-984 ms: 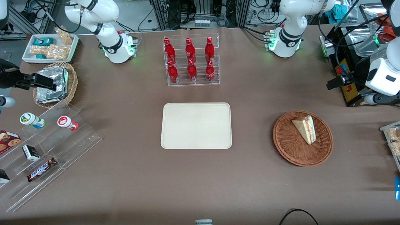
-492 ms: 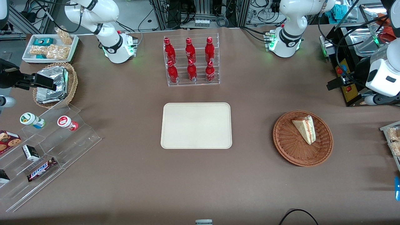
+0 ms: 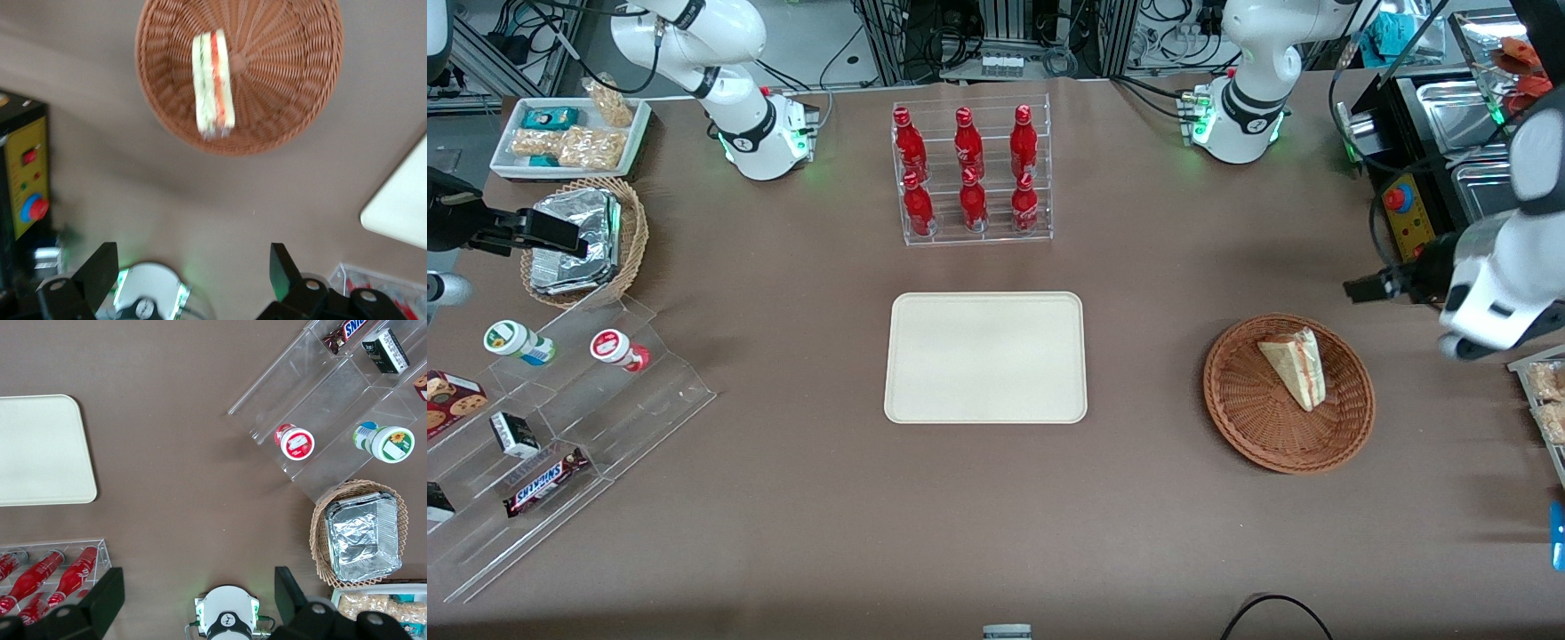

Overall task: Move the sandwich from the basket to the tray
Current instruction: 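Move the left gripper over the wrapped sandwich in the wicker basket, then lower the left gripper around the sandwich and close on it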

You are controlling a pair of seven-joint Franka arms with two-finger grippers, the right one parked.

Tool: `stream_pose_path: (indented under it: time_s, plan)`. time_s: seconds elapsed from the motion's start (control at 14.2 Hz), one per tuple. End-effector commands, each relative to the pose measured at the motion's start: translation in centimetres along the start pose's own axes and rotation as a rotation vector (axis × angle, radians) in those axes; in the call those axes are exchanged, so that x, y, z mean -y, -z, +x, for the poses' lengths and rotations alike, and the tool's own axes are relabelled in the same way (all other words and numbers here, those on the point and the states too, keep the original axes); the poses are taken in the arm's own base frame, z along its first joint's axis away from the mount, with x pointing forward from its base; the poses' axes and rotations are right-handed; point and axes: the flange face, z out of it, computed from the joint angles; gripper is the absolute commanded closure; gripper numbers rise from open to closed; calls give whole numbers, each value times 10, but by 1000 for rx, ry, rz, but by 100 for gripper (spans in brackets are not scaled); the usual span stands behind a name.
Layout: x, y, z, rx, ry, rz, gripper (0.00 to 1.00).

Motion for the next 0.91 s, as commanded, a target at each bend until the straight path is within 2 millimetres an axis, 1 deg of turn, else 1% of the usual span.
stream_pose_path:
  time_s: [0.0,0.14,0.21,0.28,0.35,0.49,0.7,0.77,0.84]
  plan:
    - [1,-44,-3,-41,16,-16,0]
    - [-2,-71,1,-84,98,-34,0]
    - [-5,-86,7,-108,140,-47,0]
    - [-5,-100,11,-123,147,-54,0]
    - [-4,-120,12,-133,150,-59,0]
    - [-2,-146,14,-175,158,-79,0]
    - [3,-163,21,-174,174,-84,0]
    - [3,-163,22,-176,175,-85,0]
    - [3,-167,25,-173,177,-86,0]
